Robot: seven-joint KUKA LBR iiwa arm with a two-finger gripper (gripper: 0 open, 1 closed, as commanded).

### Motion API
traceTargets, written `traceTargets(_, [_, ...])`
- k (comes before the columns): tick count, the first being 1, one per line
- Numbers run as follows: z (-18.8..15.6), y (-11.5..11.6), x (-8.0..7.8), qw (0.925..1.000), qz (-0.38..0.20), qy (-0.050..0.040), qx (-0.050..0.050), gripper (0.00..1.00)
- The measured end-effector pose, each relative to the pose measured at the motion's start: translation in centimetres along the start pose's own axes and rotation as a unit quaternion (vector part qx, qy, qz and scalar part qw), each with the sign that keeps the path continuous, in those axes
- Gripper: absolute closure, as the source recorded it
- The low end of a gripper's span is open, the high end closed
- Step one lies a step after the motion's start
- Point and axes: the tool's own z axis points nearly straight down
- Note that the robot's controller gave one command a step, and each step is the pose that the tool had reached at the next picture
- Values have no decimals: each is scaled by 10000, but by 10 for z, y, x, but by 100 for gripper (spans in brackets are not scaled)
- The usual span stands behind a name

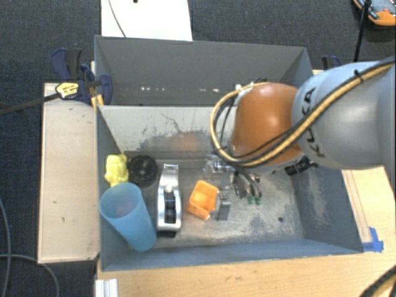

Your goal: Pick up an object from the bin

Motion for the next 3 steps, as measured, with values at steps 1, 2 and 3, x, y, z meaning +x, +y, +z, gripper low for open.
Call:
traceTargets(1, [59,28,-6,10000,77,-46,-10,0])
traceTargets(2, [89,34,0,9993,-382,36,-11,0])
traceTargets(3, [50,30,-4,9995,319,62,7,0])
